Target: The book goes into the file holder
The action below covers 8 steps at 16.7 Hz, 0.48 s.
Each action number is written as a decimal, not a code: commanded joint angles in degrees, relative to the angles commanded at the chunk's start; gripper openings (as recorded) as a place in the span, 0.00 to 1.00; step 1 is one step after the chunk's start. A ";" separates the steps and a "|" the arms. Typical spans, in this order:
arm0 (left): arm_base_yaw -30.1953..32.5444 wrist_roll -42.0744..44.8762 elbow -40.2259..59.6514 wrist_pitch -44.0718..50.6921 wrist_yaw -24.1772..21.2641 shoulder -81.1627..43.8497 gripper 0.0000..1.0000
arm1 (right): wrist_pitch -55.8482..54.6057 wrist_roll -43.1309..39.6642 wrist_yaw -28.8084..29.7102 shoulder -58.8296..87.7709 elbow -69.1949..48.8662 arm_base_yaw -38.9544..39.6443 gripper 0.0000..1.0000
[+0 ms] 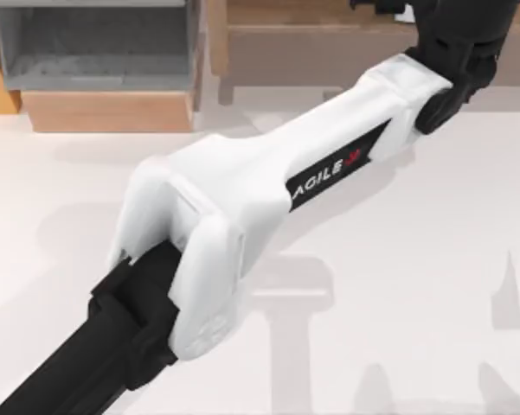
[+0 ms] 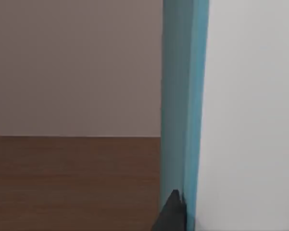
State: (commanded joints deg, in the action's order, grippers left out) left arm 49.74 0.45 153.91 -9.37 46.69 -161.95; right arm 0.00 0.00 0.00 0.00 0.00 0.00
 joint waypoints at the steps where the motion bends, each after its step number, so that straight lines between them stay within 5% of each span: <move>1: 0.00 -0.01 1.32 0.96 0.00 -0.37 0.00 | 0.00 0.00 0.00 0.00 0.00 0.00 1.00; 8: 0.00 -0.03 5.74 4.17 0.00 -1.63 0.00 | 0.00 0.00 0.00 0.00 0.00 0.00 1.00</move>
State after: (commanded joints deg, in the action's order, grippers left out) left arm 49.74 0.41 159.64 -5.20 46.70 -163.58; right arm 0.00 0.00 0.00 0.00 0.00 0.00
